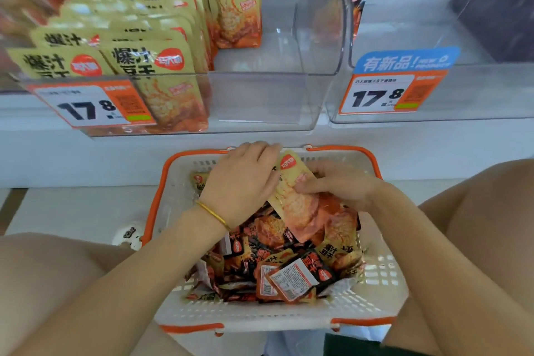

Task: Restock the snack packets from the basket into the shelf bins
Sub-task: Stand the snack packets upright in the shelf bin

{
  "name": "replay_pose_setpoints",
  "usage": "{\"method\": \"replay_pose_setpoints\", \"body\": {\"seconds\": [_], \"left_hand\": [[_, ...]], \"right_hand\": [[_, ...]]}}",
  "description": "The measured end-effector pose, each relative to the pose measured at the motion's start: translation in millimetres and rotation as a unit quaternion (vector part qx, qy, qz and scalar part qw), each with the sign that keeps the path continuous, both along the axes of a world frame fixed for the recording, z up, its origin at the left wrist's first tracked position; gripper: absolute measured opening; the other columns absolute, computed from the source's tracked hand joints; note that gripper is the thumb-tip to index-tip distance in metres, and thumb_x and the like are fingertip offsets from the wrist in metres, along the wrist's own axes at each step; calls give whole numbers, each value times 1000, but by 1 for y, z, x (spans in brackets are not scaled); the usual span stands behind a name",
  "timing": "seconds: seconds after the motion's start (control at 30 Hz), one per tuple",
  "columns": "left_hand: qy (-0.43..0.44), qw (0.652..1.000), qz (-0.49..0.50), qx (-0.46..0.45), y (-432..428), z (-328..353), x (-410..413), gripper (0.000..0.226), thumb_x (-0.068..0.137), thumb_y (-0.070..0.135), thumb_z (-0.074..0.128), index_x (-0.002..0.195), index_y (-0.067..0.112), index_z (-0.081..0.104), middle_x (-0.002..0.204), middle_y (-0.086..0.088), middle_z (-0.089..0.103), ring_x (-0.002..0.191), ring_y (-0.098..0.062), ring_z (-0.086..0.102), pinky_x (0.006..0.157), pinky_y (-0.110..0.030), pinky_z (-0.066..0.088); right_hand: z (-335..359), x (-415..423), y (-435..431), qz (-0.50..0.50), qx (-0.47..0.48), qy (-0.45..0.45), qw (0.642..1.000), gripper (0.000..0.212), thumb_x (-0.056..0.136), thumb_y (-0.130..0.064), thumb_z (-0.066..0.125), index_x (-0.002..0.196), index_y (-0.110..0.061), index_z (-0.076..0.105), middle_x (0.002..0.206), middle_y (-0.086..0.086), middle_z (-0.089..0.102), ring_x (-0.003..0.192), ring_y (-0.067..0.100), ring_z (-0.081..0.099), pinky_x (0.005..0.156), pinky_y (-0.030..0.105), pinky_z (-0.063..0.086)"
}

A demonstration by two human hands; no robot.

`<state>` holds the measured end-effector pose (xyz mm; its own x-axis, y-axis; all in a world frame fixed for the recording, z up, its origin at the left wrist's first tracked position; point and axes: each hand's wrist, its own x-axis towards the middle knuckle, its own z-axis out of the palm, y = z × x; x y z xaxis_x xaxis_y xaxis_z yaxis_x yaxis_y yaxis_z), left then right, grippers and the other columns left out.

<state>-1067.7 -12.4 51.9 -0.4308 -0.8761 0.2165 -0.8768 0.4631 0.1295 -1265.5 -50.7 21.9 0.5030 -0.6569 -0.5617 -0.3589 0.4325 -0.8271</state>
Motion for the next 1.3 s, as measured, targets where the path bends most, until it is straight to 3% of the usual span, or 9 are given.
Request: {"method": "replay_pose_setpoints", "body": {"seconds": [0.17,0.33,0.5,0.63,0.83,0.93,1.0,1.17,1.3], "left_hand": [[74,964,-34,-253,11,73,4,23,92,14,50,97,2,69,89,-11,67,78,-33,60,66,-42,48],[159,928,67,-331,1,131,32,29,92,16,45,105,3,66,105,-11,65,98,-33,57,88,-36,36],[86,937,193,-280,-22,132,52,38,95,29,38,118,10,62,129,-9,57,123,-31,47,101,-43,32],[19,944,216,-251,-32,115,54,45,96,33,31,124,13,60,137,-9,53,132,-28,42,110,-49,25],[-6,946,214,-242,-37,101,59,48,96,33,28,129,13,57,139,-9,51,134,-27,40,113,-51,20],[-9,948,211,-239,-38,97,61,48,96,33,28,129,13,57,139,-9,51,133,-28,41,112,-54,21],[-6,948,209,-240,-39,97,62,48,96,32,28,129,13,56,139,-9,51,134,-28,40,113,-55,20],[-2,951,197,-237,-40,96,61,49,96,32,27,132,12,54,140,-11,49,135,-29,38,113,-56,17],[24,950,181,-254,-39,97,58,48,96,29,29,132,9,54,142,-14,46,137,-32,35,114,-56,16]], "right_hand": [[105,4,21,73,-22,-68,995,22,72,-12,69,92,-2,67,86,11,71,75,20,67,70,32,57],[196,16,30,-18,-205,-74,976,9,69,-10,76,75,-11,68,69,9,66,55,19,61,50,28,50],[232,65,-34,-184,-350,-38,918,11,77,-8,60,85,-1,64,80,17,59,64,26,57,59,38,52],[211,110,-120,-185,-417,136,879,29,81,-5,64,109,1,65,108,14,67,100,27,65,85,36,54],[149,130,-181,-166,-294,243,909,38,87,-9,62,125,-6,55,127,13,57,117,29,56,91,33,49],[133,134,-189,-185,-329,309,873,6,90,-13,58,93,-8,60,118,13,63,111,28,60,87,34,53],[127,138,-194,-183,-353,328,857,24,91,-20,57,70,-15,46,108,13,66,104,30,63,72,30,52],[119,147,-200,-234,-342,311,855,38,90,-22,61,121,-6,48,124,14,59,115,30,56,85,34,45],[121,155,-201,-330,-255,194,888,64,71,-16,82,115,-8,37,124,15,56,110,30,59,88,43,52]]}}
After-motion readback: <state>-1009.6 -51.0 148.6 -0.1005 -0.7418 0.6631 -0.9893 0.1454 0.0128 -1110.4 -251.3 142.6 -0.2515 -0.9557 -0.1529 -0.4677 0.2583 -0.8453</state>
